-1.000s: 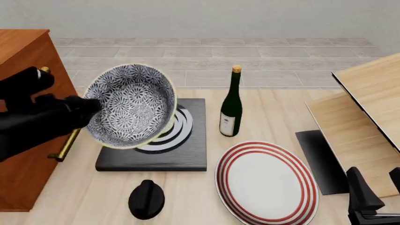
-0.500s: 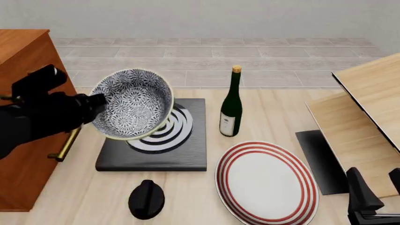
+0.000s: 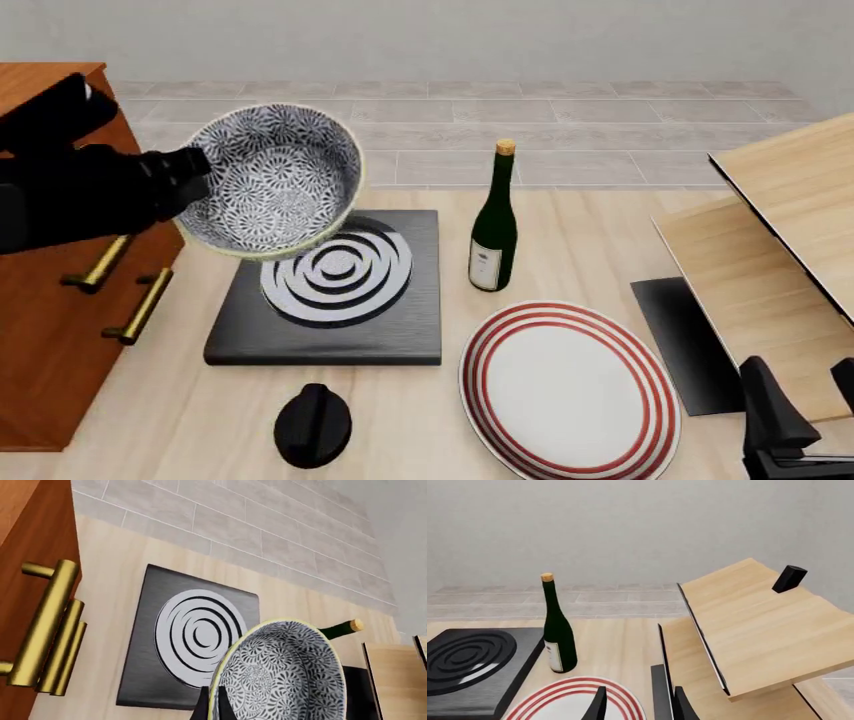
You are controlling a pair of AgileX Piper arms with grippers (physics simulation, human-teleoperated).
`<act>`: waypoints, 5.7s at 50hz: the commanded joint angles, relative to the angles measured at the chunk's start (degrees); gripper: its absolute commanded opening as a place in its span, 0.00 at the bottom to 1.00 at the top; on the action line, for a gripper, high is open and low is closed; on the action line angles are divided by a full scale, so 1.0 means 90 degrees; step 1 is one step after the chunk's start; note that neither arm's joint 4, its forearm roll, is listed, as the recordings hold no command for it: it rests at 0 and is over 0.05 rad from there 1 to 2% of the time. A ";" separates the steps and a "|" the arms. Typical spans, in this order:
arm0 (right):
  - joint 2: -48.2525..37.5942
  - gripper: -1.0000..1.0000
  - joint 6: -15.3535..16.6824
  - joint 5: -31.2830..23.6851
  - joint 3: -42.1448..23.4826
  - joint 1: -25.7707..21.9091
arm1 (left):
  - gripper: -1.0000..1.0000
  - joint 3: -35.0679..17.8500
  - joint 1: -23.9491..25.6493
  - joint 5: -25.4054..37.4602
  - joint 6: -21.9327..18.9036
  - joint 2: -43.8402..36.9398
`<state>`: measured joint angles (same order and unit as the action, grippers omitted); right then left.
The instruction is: Put the bowl on the top of the cabinet.
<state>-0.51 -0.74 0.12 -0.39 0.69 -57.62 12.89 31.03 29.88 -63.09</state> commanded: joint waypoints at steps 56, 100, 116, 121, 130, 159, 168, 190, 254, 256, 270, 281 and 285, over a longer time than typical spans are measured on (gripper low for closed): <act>-0.0001 1.00 -0.0016 0.0018 0.0019 0.0028 | 0.00 -0.3152 -0.1180 0.2781 0.0530 -0.0228; 0.0025 1.00 0.0004 0.0013 0.0032 0.0013 | 0.00 -0.3693 -0.2277 0.3756 0.1012 -0.0571; 0.0018 1.00 0.0016 0.0023 0.0032 0.0010 | 0.00 -0.3871 -0.2615 0.4013 0.1084 -0.0706; 0.0014 1.00 0.0020 0.0016 0.0024 0.0005 | 0.00 -0.3913 -0.2769 0.4100 0.1123 -0.0691; 0.0001 1.00 0.0029 0.0006 0.0003 -0.0006 | 0.00 -0.4116 -0.2995 0.4269 0.1216 -0.0716; 0.0016 1.00 0.0045 -0.0006 0.0014 -0.0026 | 0.00 -0.4213 -0.3620 0.4317 0.1547 -0.0628; 0.0007 1.00 0.0037 -0.0003 0.0010 -0.0024 | 0.00 -0.4260 -0.3889 0.4313 0.1593 -0.0618; -0.0019 1.00 0.0044 0.0003 -0.0003 -0.0042 | 0.00 -0.4383 -0.4480 0.4317 0.1686 -0.0647; -0.0019 1.00 0.0075 -0.0046 -0.0033 -0.0063 | 0.00 -0.4425 -0.6193 0.4313 0.1585 -0.1057; -0.0016 1.00 0.0075 -0.0059 -0.0043 -0.0062 | 0.00 -0.4394 -0.6187 0.4311 0.1611 -0.1042; 0.0000 1.00 0.0071 -0.0026 -0.0002 -0.0058 | 0.00 -0.4327 -0.6271 0.4288 0.1581 -0.1083; -0.0025 1.00 0.0085 -0.0001 -0.0008 -0.0066 | 0.00 -0.4130 -0.6266 0.4200 0.1580 -0.1075; -0.0025 1.00 0.0085 0.0005 -0.0001 -0.0063 | 0.00 -0.4049 -0.6246 0.4164 0.1582 -0.1061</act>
<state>-0.66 -0.03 0.00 -0.46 0.14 -95.22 -43.31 69.28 44.36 -72.88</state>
